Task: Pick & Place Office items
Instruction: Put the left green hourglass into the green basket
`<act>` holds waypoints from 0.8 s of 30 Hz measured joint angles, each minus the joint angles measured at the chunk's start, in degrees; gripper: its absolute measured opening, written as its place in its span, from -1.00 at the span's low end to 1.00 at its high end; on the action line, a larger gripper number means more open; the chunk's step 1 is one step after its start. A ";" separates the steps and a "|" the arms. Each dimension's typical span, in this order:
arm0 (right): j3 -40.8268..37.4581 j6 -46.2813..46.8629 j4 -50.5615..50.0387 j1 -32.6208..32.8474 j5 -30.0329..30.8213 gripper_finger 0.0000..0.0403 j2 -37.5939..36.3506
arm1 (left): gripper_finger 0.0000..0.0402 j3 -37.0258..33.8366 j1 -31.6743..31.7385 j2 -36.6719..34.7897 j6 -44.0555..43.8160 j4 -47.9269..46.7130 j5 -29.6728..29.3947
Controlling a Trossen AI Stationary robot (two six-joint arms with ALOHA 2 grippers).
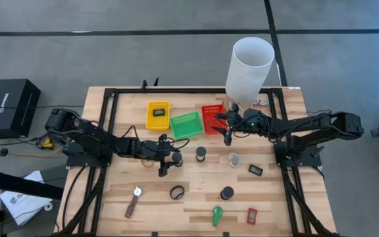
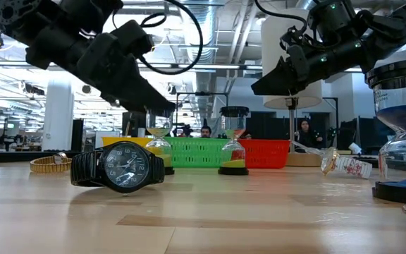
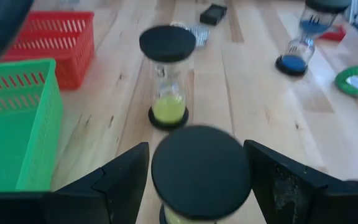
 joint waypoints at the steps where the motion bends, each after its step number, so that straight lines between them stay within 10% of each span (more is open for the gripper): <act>1: 0.00 0.00 0.00 0.00 0.00 0.19 0.00 | 0.27 -0.02 0.00 0.00 0.00 0.27 0.00; 24: 0.00 -0.01 -0.11 0.00 0.00 0.19 0.00 | 0.12 -0.02 0.20 0.00 0.00 0.45 0.07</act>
